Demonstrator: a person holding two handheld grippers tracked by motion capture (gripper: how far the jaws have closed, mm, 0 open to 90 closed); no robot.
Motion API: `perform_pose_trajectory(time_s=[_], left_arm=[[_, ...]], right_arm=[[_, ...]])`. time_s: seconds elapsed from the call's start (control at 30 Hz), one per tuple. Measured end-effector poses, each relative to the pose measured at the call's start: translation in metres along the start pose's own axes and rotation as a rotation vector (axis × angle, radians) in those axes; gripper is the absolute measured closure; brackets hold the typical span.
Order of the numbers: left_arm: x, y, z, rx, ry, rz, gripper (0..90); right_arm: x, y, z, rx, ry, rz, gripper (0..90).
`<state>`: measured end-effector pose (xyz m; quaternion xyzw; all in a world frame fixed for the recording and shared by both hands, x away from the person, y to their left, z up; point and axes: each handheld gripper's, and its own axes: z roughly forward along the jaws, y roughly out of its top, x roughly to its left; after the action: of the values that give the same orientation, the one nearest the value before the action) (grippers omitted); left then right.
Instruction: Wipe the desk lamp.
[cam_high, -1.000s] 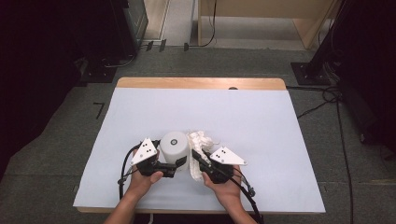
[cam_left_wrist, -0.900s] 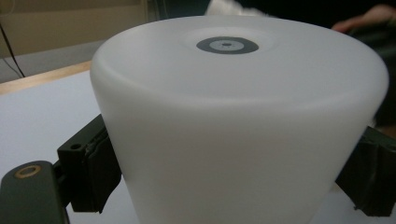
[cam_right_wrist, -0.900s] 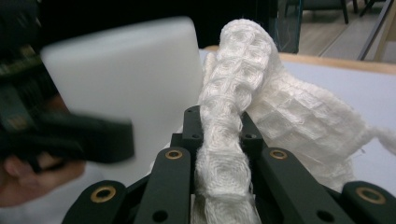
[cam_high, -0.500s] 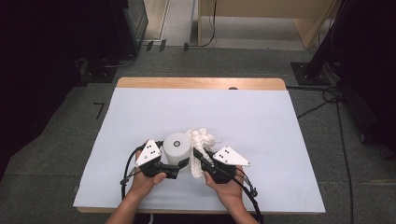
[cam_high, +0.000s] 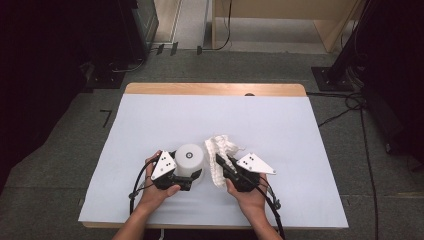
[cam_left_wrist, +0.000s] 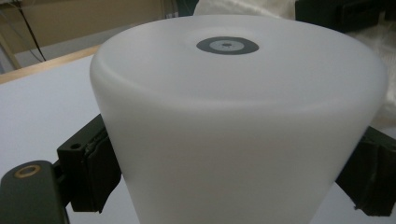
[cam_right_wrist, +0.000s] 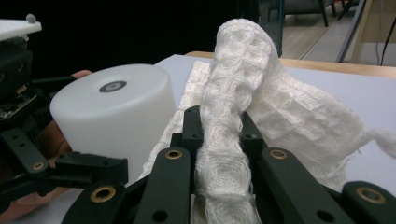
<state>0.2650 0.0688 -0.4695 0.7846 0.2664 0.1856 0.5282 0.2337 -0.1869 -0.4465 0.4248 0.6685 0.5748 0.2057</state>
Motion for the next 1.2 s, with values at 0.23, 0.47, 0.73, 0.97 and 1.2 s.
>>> perform_pose_trajectory(time_s=[0.23,0.47,0.73,0.97,1.2], left_arm=[[0.000,-0.008,-0.003,0.002,0.004,-0.002,8.5],[-0.003,-0.014,-0.003,0.069,0.042,-0.006,7.0],[-0.006,-0.011,-0.003,0.067,0.033,0.012,8.6],[-0.006,0.001,-0.012,0.068,0.017,0.056,8.8],[-0.021,0.015,-0.011,0.082,0.015,0.110,8.8]], right_arm=[[-0.006,0.002,-0.003,-0.010,-0.010,0.004,79.3],[-0.010,0.004,-0.005,-0.014,-0.018,0.001,79.3],[-0.011,0.004,-0.005,-0.016,-0.016,0.002,79.3],[0.002,0.020,-0.015,-0.060,0.035,-0.002,79.3],[0.034,0.039,-0.024,-0.093,0.137,-0.065,79.3]])
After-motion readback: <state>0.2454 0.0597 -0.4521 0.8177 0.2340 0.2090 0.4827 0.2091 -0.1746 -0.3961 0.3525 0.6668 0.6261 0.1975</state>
